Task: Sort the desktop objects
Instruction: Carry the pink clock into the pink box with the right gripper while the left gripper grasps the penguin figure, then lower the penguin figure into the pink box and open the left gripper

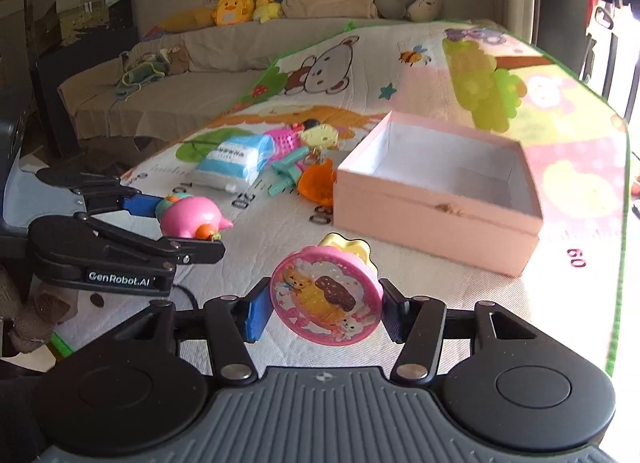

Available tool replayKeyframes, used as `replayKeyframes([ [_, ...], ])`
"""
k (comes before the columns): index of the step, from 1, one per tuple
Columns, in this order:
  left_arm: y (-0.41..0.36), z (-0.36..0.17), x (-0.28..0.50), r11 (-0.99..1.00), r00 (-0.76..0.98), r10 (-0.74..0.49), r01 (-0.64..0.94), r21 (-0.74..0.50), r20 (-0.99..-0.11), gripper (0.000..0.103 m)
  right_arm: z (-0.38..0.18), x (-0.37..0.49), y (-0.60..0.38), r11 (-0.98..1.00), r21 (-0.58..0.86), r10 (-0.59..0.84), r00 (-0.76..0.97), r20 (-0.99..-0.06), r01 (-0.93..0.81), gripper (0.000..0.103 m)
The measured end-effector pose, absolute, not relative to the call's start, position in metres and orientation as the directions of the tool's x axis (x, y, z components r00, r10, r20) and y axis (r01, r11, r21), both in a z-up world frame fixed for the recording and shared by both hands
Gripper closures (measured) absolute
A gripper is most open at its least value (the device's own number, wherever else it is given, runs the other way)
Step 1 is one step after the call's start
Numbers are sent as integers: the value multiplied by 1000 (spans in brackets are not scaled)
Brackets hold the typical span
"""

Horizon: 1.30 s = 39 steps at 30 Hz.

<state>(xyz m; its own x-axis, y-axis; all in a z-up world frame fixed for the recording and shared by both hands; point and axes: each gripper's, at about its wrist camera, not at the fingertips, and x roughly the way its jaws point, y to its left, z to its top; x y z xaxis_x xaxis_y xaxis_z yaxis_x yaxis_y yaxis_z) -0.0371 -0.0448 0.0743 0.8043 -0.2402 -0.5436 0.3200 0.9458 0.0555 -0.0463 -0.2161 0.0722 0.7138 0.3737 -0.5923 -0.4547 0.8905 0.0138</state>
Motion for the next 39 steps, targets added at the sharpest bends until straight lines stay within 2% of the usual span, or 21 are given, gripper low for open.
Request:
replayKeyframes([
  [4, -82, 107, 3, 910, 838, -327, 404, 93, -437, 34, 126, -18, -254, 933, 6, 316, 815, -486, -359, 48],
  [8, -115, 108, 71, 901, 842, -354, 424, 94, -407, 30, 140, 46, -278, 961, 50, 261, 838, -479, -271, 48],
  [11, -123, 97, 113, 915, 835, -309, 391, 97, -455, 22, 129, 99, -283, 960, 77, 271, 817, -509, -270, 47],
  [13, -110, 91, 115, 932, 837, -270, 351, 89, -475, 14, 117, 126, -283, 967, 71, 245, 810, -532, -246, 31],
  [14, -101, 87, 111, 938, 836, -262, 338, 76, -483, 8, 109, 138, -283, 974, 44, 208, 813, -544, -220, 30],
  [17, -68, 73, 82, 958, 831, -221, 283, 46, -510, 7, 87, 155, -285, 985, 21, 149, 798, -584, -169, 29],
  [21, -26, 46, 51, 983, 815, -141, 181, 17, -563, 7, 56, 167, -286, 989, 84, 144, 744, -652, -118, 27],
  [24, -4, 29, 39, 992, 799, -79, 121, 31, -597, 7, 47, 171, -270, 990, 76, 141, 738, -660, -122, 18],
  [28, 18, 20, 38, 998, 797, 22, 18, 61, -604, 7, 50, 178, -252, 984, 68, 169, 739, -652, -165, 19],
  [30, 28, 20, 42, 998, 804, 58, -24, 65, -592, 7, 59, 172, -239, 988, 12, 126, 772, -623, -152, 19],
  [33, 36, 26, 58, 998, 808, 59, -50, 31, -587, 7, 82, 139, -211, 970, -80, 152, 832, -534, -228, 19],
  [36, 35, 26, 79, 999, 805, 39, -36, 17, -593, 7, 92, 103, -182, 942, -114, 222, 840, -496, -316, 19],
  [37, 35, 26, 83, 999, 803, 44, -40, 19, -594, 8, 93, 93, -174, 933, -118, 242, 835, -494, -340, 22],
  [38, 35, 25, 88, 999, 800, 53, -49, 23, -597, 14, 93, 81, -163, 922, -124, 263, 828, -494, -367, 26],
  [39, 37, 24, 90, 998, 797, 61, -58, 25, -601, 23, 91, 71, -153, 910, -131, 282, 818, -501, -394, 37],
])
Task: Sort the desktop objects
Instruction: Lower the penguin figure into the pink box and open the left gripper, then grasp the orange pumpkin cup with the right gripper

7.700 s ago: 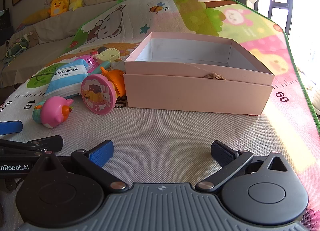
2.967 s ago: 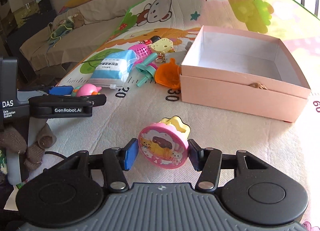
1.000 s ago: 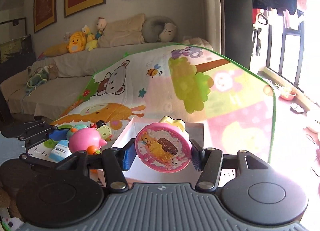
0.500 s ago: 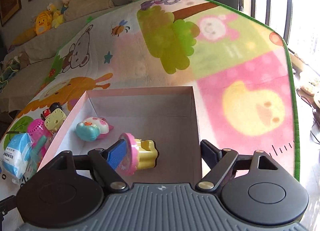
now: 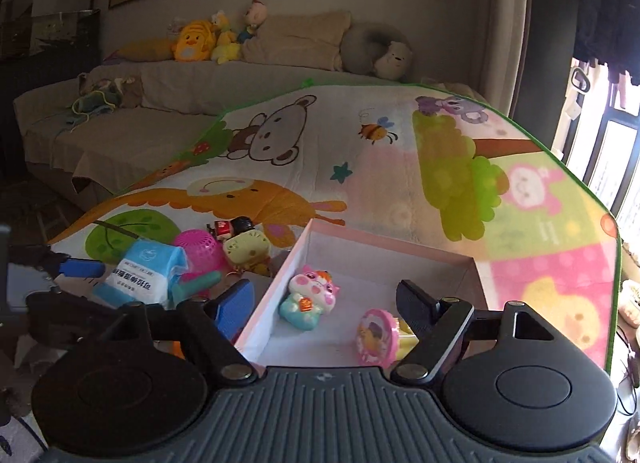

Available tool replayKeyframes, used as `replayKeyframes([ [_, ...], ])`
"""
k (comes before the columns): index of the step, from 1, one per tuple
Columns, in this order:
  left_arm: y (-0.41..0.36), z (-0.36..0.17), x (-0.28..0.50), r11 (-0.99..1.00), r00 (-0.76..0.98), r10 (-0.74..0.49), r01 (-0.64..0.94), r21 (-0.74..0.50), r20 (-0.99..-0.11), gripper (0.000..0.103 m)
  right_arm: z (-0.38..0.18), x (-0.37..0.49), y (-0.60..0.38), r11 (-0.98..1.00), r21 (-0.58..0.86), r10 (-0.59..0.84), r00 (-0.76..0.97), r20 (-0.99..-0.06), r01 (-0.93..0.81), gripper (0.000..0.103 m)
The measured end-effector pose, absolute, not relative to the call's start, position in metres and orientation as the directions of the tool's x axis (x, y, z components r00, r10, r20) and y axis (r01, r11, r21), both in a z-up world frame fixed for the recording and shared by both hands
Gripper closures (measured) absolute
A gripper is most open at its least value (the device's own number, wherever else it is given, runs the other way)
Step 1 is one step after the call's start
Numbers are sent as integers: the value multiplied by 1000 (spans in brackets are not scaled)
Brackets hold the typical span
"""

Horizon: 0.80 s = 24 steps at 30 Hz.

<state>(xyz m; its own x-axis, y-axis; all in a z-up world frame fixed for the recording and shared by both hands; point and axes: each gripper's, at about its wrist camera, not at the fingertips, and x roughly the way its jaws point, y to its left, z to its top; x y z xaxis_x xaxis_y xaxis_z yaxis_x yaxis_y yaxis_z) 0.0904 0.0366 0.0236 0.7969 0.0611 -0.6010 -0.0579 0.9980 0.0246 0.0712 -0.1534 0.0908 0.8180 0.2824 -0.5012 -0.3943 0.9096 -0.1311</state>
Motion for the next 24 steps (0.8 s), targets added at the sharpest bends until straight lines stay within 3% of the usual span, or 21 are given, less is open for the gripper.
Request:
replayKeyframes([
  [1, 39, 23, 90, 998, 795, 62, -61, 22, -604, 27, 88, 64, -146, 898, -140, 296, 808, -510, -418, 49],
  [3, 46, 23, 86, 998, 798, 67, -67, 22, -599, 26, 77, 46, -121, 860, -187, 319, 786, -529, -475, 55],
  [9, 67, 21, 72, 994, 795, 101, -111, 20, -599, 25, 39, 37, -68, 780, -311, 306, 765, -566, -543, 55],
  [20, 80, 16, 22, 995, 794, 51, -91, -36, -606, 8, 10, 81, -45, 814, -245, 248, 696, -674, -527, 57],
  [22, 79, 14, 16, 996, 790, 45, -85, -36, -612, 7, 10, 80, -44, 810, -229, 261, 681, -684, -540, 81],
  [24, 78, 13, 13, 996, 788, 43, -85, -39, -615, 6, 10, 77, -43, 806, -210, 276, 665, -694, -554, 88],
])
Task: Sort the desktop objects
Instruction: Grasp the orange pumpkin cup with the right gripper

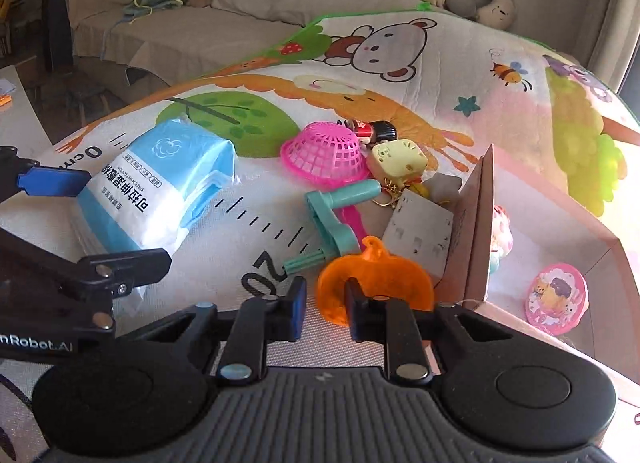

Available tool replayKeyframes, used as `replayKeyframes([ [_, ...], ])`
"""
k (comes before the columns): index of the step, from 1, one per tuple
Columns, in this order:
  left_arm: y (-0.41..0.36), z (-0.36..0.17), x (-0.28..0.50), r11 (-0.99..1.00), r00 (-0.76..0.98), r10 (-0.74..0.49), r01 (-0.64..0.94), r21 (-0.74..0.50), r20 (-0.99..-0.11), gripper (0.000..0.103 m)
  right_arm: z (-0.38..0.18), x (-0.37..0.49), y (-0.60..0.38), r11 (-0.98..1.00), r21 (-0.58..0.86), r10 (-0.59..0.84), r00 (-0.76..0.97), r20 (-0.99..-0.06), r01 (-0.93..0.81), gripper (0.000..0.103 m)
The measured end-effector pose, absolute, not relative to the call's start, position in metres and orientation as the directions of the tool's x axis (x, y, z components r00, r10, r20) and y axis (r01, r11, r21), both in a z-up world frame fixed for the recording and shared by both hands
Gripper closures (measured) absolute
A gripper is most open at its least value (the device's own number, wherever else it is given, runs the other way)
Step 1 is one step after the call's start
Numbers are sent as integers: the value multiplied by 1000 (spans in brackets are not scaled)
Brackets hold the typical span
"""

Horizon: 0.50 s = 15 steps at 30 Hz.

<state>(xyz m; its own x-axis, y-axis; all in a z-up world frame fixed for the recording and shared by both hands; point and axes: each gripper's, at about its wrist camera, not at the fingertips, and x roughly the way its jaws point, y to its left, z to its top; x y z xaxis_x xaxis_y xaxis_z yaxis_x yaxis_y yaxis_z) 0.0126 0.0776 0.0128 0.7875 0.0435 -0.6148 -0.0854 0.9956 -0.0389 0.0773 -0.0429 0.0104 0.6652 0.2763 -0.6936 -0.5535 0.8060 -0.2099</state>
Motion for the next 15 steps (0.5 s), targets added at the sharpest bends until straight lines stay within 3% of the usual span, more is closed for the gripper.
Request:
replayKeyframes([
  [15, 73, 5, 8, 993, 749, 20, -92, -74, -662, 0, 23, -5, -105, 815, -51, 364, 579, -730, -577, 88],
])
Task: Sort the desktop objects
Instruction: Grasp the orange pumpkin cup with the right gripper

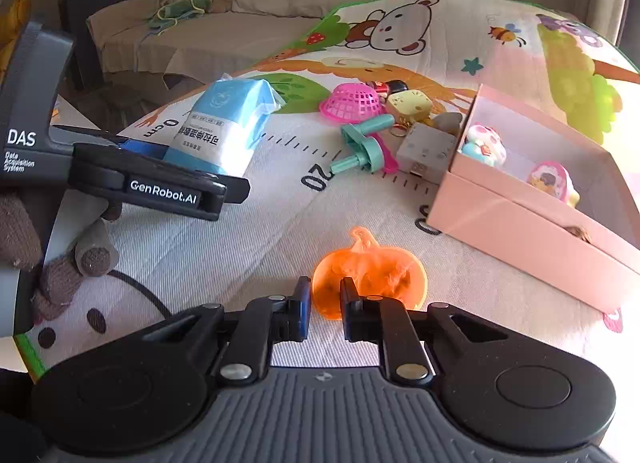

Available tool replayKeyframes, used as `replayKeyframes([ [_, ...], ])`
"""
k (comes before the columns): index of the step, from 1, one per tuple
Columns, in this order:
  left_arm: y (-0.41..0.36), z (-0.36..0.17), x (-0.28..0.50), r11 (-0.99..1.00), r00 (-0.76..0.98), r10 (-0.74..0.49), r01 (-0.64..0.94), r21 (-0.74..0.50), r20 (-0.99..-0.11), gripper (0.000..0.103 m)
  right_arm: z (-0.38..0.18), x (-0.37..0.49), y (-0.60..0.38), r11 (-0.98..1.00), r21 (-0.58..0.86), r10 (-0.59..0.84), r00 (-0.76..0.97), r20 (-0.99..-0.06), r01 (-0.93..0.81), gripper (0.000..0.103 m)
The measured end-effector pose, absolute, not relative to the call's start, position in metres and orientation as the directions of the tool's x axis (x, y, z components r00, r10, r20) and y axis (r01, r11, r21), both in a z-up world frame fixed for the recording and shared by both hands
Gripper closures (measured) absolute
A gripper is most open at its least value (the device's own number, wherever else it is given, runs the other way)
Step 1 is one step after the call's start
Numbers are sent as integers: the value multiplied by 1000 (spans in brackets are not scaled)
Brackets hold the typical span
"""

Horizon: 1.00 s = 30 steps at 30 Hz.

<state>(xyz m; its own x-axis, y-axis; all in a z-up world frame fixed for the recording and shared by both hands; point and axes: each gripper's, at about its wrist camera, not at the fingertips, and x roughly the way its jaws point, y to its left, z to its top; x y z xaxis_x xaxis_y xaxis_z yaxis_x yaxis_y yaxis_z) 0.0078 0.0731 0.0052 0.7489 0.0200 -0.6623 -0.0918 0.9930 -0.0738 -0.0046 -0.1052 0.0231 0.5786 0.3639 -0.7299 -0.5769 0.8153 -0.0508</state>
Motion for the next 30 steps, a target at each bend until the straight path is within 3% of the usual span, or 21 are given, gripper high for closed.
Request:
replayKeyframes([
  [11, 61, 7, 5, 996, 737, 55, -89, -17, -674, 0, 18, 7, -144, 887, -61, 298, 667, -683, -459, 85],
  [14, 56, 11, 2, 997, 748, 52, -78, -9, -662, 0, 18, 12, -150, 901, -43, 300, 690, -658, -432, 69],
  [16, 51, 16, 0, 998, 763, 49, -63, 0, -644, 0, 18, 13, -155, 906, -29, 307, 702, -642, -422, 52],
  [19, 43, 21, -1, 1000, 776, 19, -28, -5, -630, 12, 16, 14, -159, 915, -31, 299, 726, -619, -403, 37],
  [25, 44, 31, 6, 992, 782, -91, 20, -122, -617, 32, 4, 22, -163, 938, -5, 272, 741, -614, -348, 33],
  [27, 43, 33, 18, 986, 769, -127, 29, -165, -626, 45, 4, 21, -164, 938, 0, 276, 745, -608, -347, 31],
  [30, 37, 36, 44, 979, 749, -156, 31, -201, -644, 45, 5, 18, -166, 939, 12, 285, 756, -590, -344, 25],
])
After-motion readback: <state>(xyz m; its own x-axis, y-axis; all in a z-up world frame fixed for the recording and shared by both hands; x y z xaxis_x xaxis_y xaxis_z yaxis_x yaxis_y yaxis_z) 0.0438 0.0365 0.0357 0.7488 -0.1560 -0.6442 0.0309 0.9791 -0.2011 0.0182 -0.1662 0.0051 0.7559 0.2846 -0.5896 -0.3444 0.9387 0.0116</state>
